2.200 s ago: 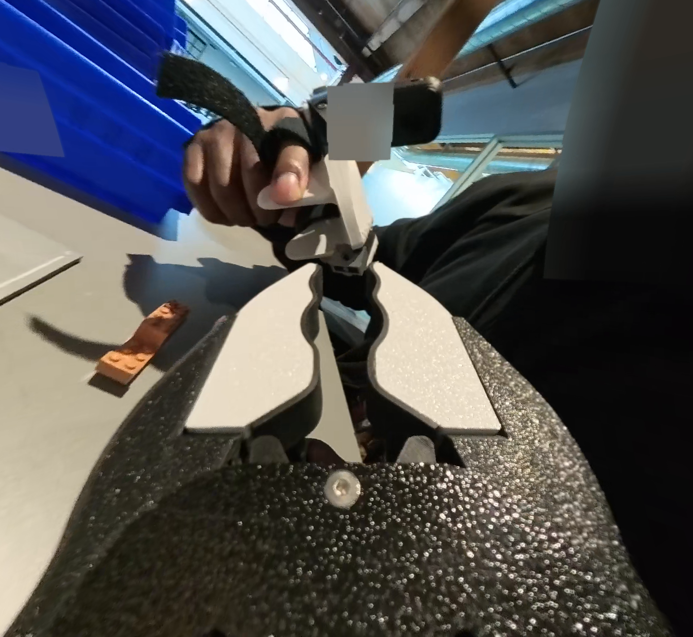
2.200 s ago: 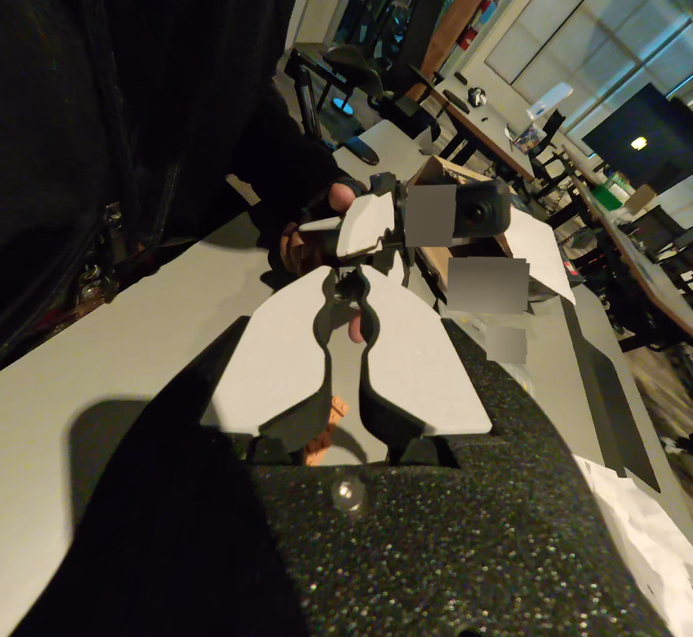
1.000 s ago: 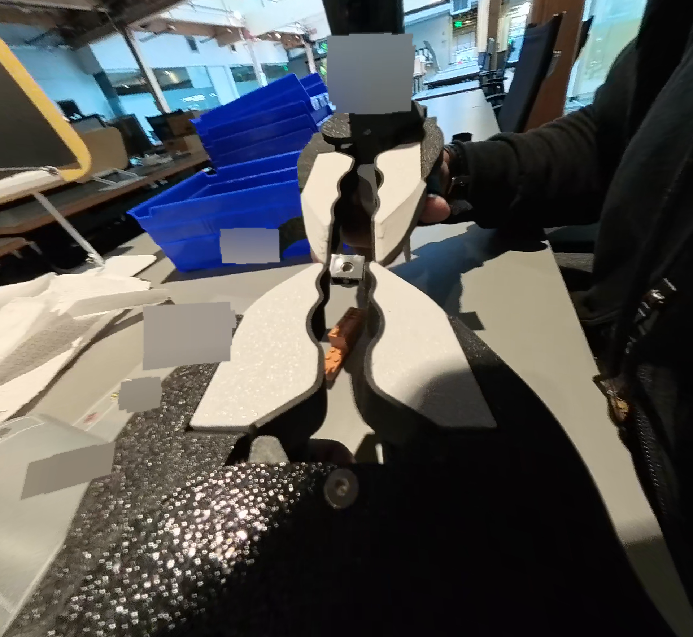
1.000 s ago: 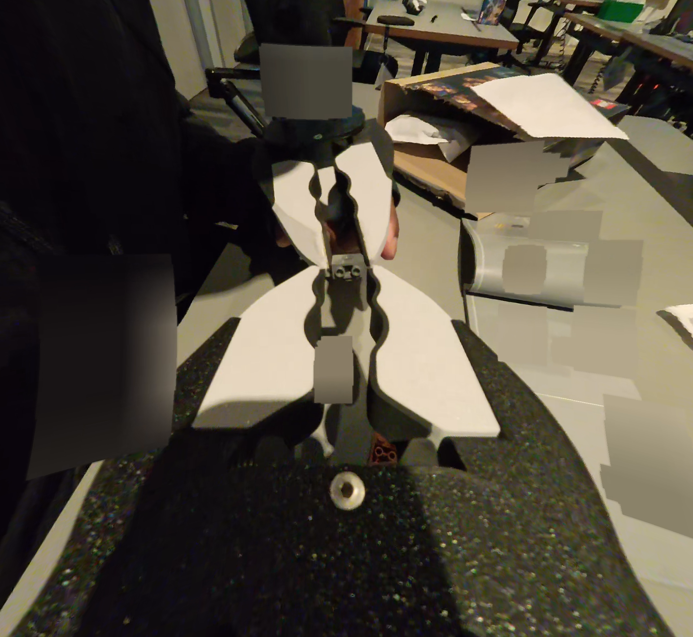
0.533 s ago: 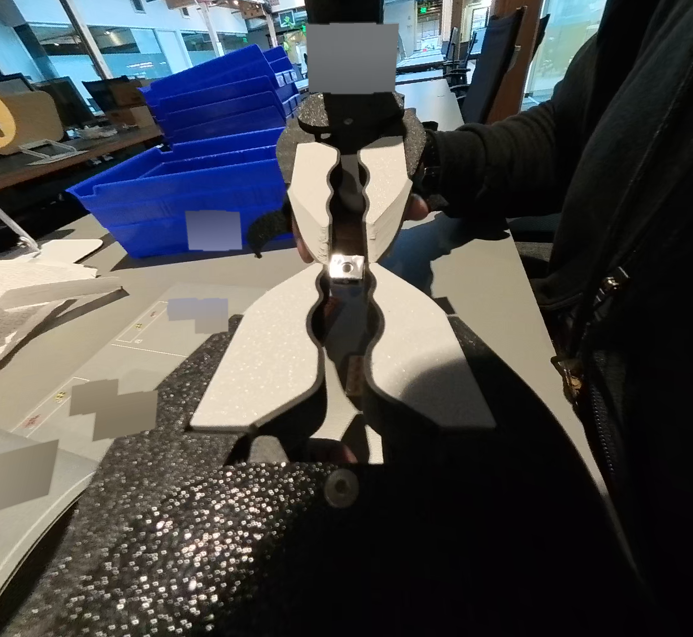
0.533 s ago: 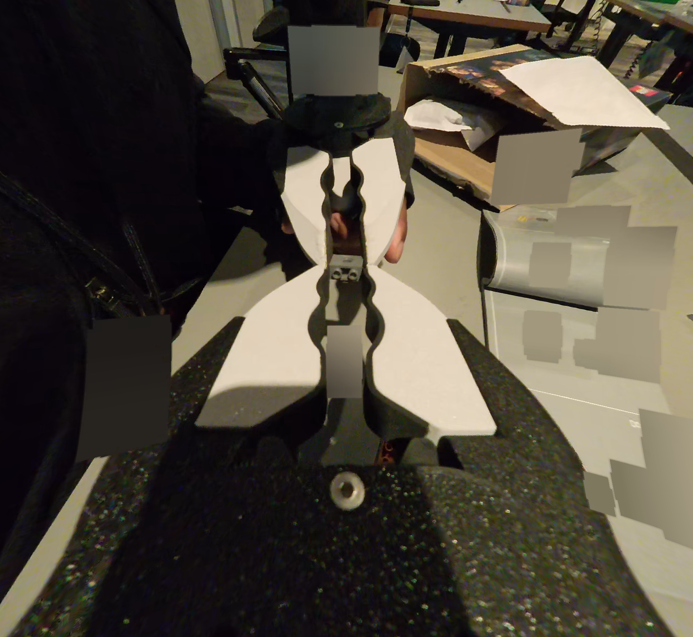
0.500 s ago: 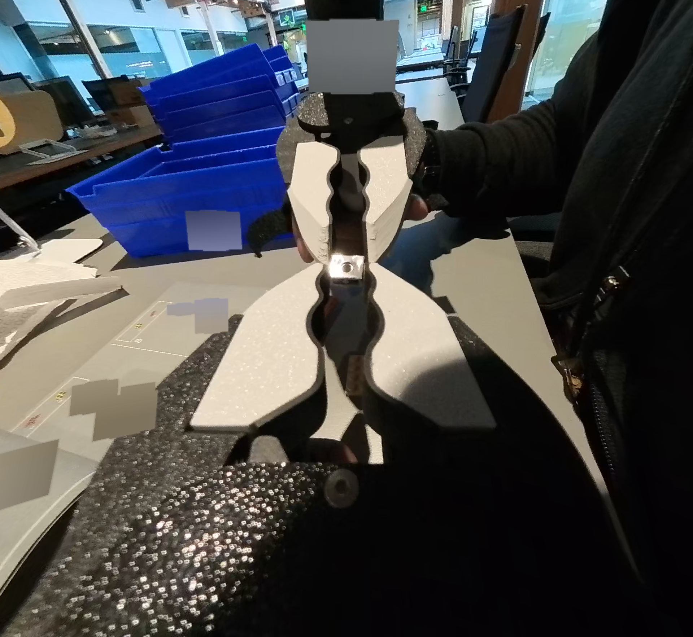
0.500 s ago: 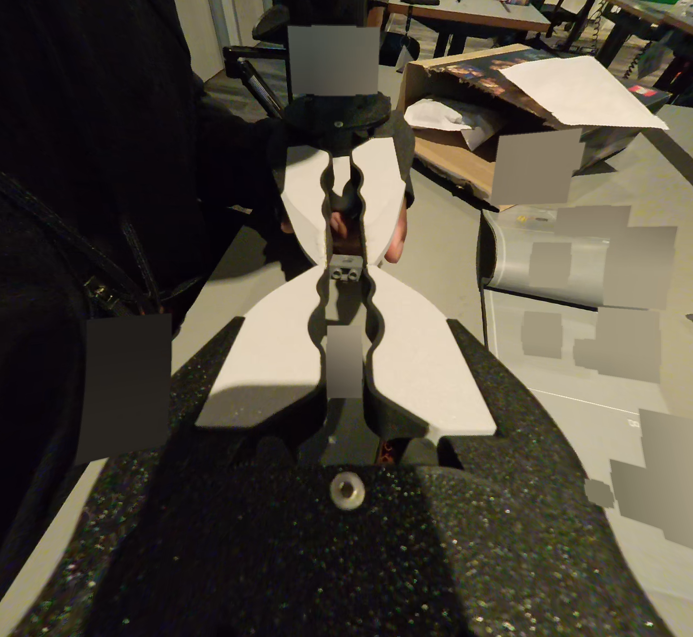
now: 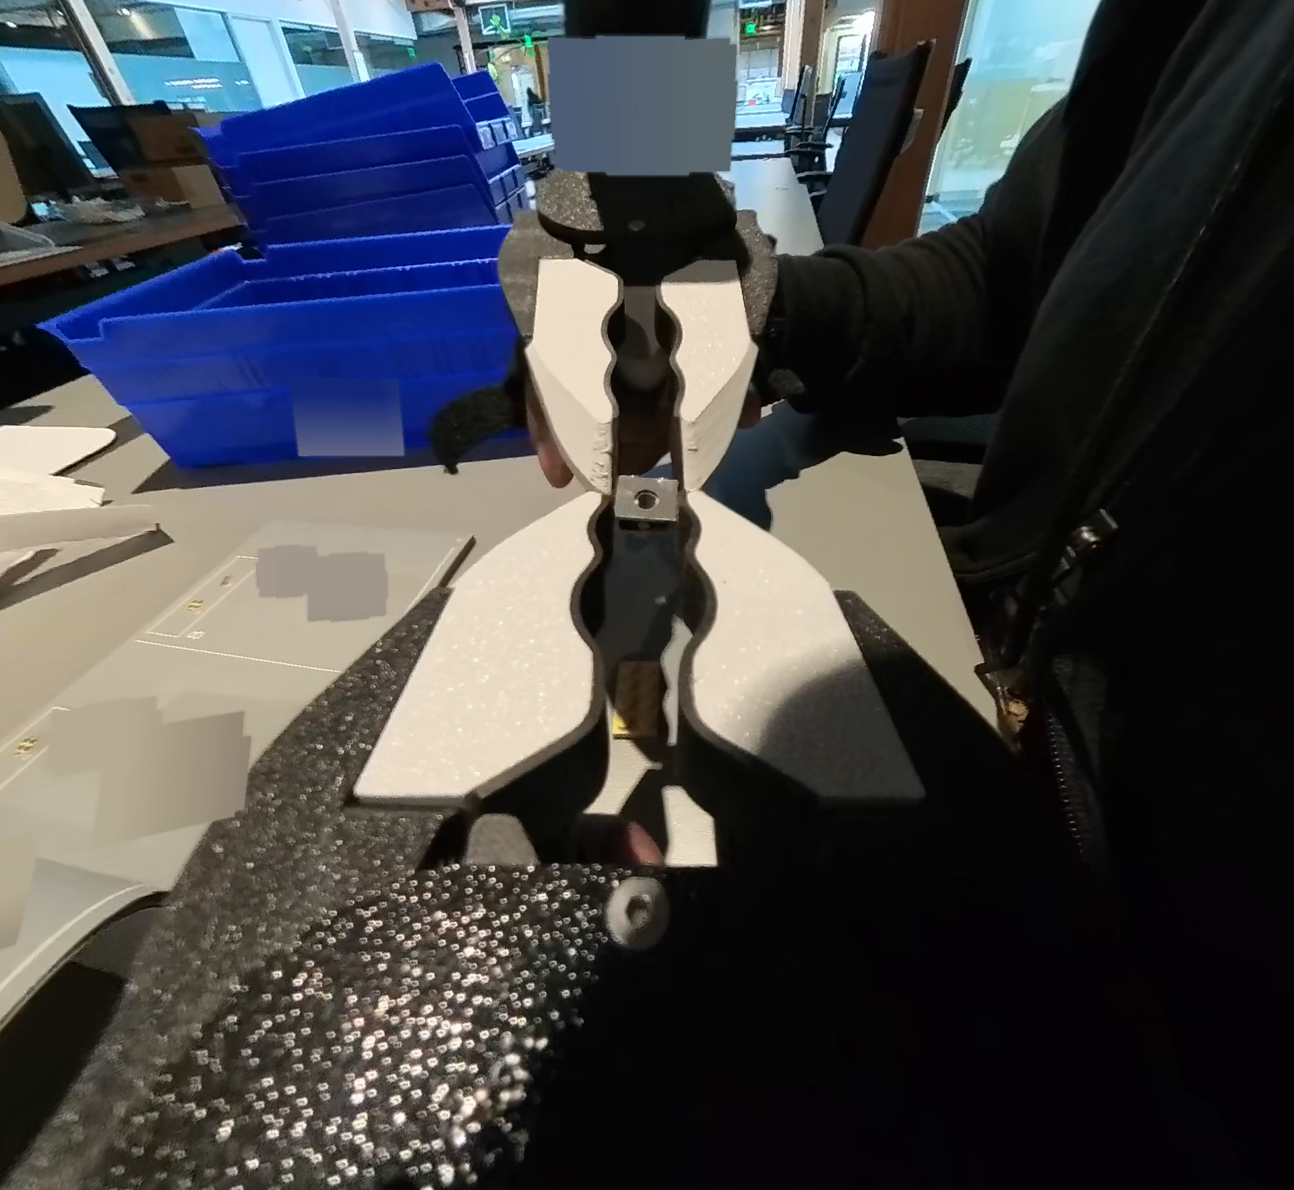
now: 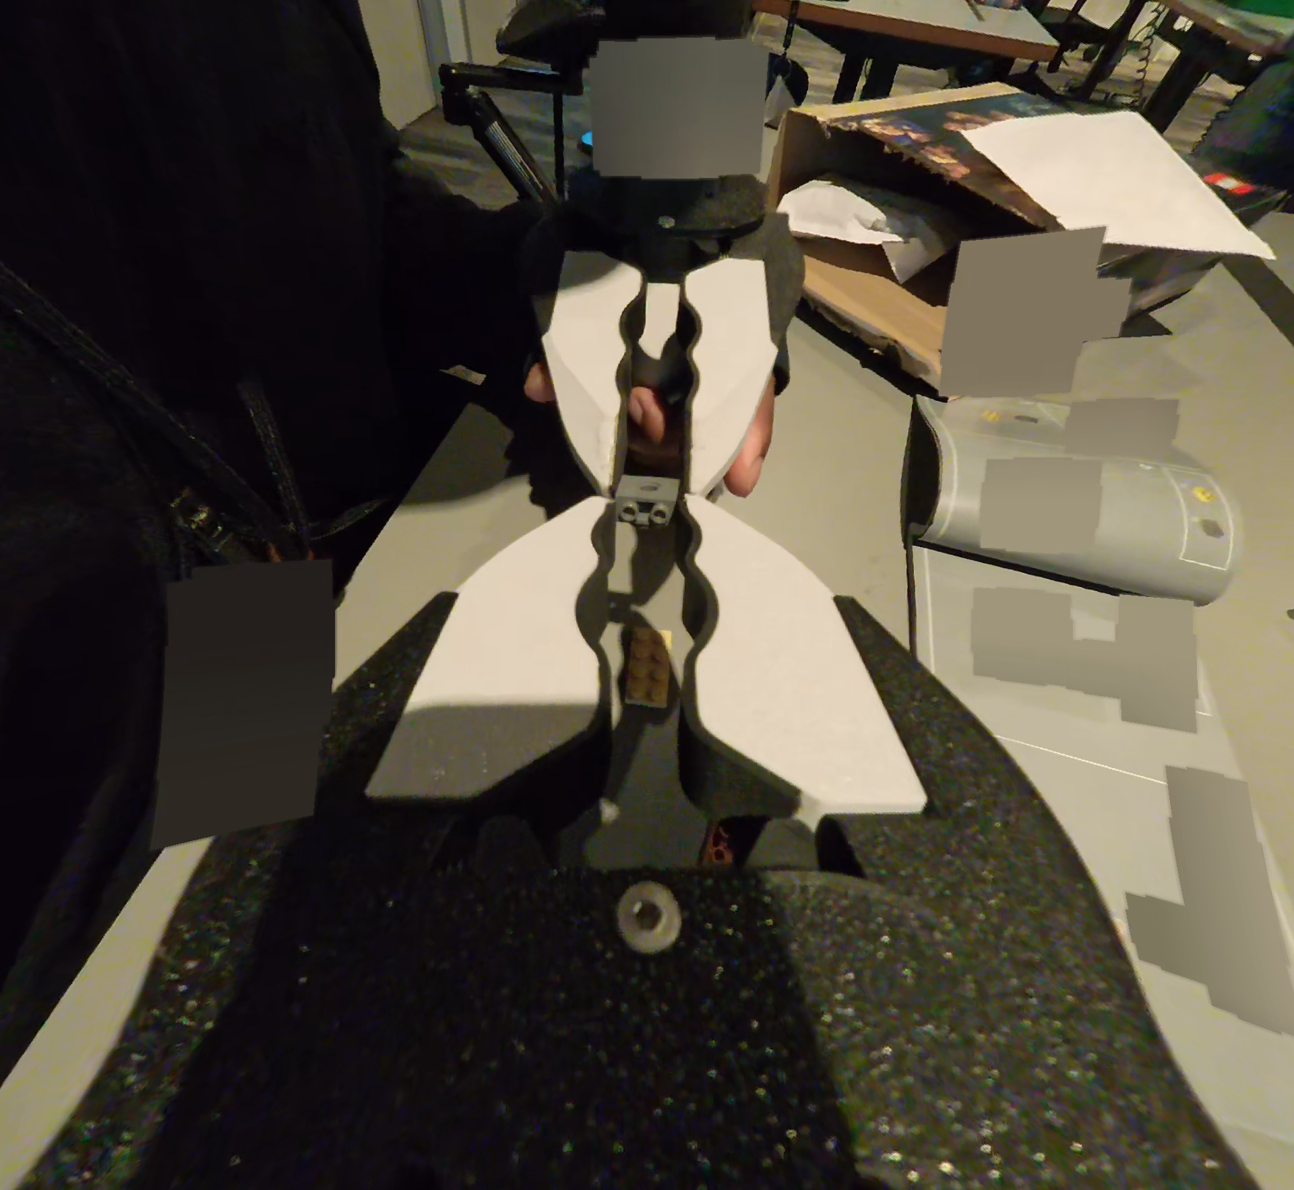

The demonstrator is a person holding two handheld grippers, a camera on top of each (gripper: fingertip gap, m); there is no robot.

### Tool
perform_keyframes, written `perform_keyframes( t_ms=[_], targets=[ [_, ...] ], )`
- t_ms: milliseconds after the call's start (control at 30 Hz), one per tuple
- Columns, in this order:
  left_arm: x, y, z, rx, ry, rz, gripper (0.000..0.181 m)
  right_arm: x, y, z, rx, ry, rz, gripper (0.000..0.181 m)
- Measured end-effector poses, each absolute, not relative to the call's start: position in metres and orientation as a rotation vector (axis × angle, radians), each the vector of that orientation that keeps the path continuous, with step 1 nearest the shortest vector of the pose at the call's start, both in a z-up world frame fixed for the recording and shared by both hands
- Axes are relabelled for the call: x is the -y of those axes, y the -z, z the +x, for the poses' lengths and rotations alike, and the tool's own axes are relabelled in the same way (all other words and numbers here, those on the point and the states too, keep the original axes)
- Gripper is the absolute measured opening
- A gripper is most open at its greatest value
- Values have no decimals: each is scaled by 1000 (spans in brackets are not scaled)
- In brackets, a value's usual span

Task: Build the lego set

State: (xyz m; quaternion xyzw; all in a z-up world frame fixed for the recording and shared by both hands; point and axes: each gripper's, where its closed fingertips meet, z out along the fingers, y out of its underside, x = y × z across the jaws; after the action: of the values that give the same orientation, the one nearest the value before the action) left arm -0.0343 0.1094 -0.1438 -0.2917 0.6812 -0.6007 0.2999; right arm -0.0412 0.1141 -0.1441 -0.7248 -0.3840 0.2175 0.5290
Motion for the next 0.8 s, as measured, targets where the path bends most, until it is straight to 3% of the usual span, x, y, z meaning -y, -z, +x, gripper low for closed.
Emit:
perform_keyframes(
  t_ms=[800],
  targets=[
    [-105,149,-35,-1853,1602,-820,18,-110,147,-40,1094,-363,-1808,14]
  ],
)
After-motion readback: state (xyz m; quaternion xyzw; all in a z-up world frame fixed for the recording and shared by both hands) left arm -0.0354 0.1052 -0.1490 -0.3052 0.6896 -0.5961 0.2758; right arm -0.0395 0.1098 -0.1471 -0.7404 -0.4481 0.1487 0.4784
